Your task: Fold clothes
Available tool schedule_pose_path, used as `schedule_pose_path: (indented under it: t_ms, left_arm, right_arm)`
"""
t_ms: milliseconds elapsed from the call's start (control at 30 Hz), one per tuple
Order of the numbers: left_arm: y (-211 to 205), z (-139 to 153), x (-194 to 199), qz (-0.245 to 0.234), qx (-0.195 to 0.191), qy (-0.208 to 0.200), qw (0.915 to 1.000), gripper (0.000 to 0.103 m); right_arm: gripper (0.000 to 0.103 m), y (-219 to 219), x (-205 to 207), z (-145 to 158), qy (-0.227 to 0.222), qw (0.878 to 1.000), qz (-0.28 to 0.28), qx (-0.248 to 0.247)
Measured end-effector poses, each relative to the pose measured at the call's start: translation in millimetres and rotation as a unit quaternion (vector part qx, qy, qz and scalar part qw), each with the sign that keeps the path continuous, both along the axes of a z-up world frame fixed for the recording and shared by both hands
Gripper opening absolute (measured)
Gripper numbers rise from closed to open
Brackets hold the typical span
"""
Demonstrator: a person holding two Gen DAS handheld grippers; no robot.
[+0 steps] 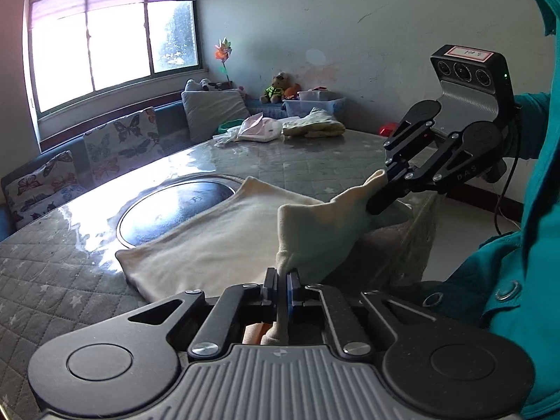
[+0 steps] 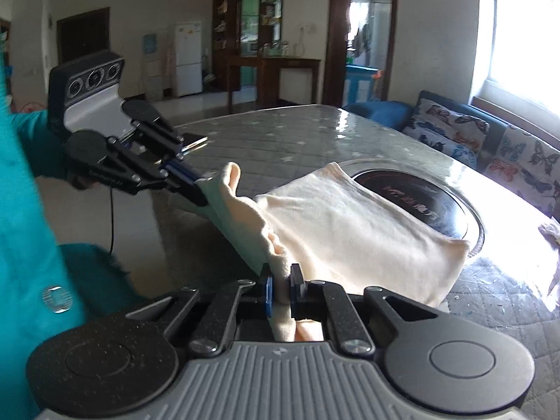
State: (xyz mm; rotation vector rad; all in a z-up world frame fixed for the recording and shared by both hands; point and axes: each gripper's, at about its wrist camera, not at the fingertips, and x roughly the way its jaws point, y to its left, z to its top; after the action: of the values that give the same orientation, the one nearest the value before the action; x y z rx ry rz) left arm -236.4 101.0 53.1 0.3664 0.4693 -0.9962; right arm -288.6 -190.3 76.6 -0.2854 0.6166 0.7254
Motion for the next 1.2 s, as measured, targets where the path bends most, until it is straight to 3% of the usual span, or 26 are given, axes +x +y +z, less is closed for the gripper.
schedule_pose_path:
  t_ms: [200, 500, 600, 800, 1000, 1133, 1200]
  left_arm:
    - [-10, 9, 35, 0.006, 0.000, -0.003, 1.0000, 0.006]
    - [-32, 15, 135, 0.029, 0.003, -0.013, 0.9995, 0.006]
    - [-45, 6, 168, 0.042, 0.015, -0.016, 0.9989, 0.006]
    - [-61, -34, 221, 0.091, 0.036, 0.016, 0.9951, 0.006]
    - [-58, -58, 234, 0.134, 0.052, 0.033, 0.9891, 0.017]
    - [-38, -46, 229, 0.167, 0.031, 0.043, 0.9845, 0.033]
    - [-24, -39, 226, 0.186, 0.012, 0.057, 0.9808, 0.036]
  right_arm:
    - [0.007, -6, 25, 14, 0.010, 1.000, -0.010, 0.004]
    - [0.005, -21, 119, 27, 0.003, 0.999, -0.043, 0.011]
    - [0.005, -20, 147, 22, -0.002, 0.999, -0.050, 0.003]
    - [0.005, -19, 211, -15, -0.003, 0.996, -0.094, -0.004]
    - [0.013, -24, 244, -56, 0.042, 0.987, -0.152, 0.015]
    - [0.017, -38, 234, -52, 0.046, 0.985, -0.165, 0.030]
    - [0.024, -46, 228, -48, 0.052, 0.984, -0.169, 0.036]
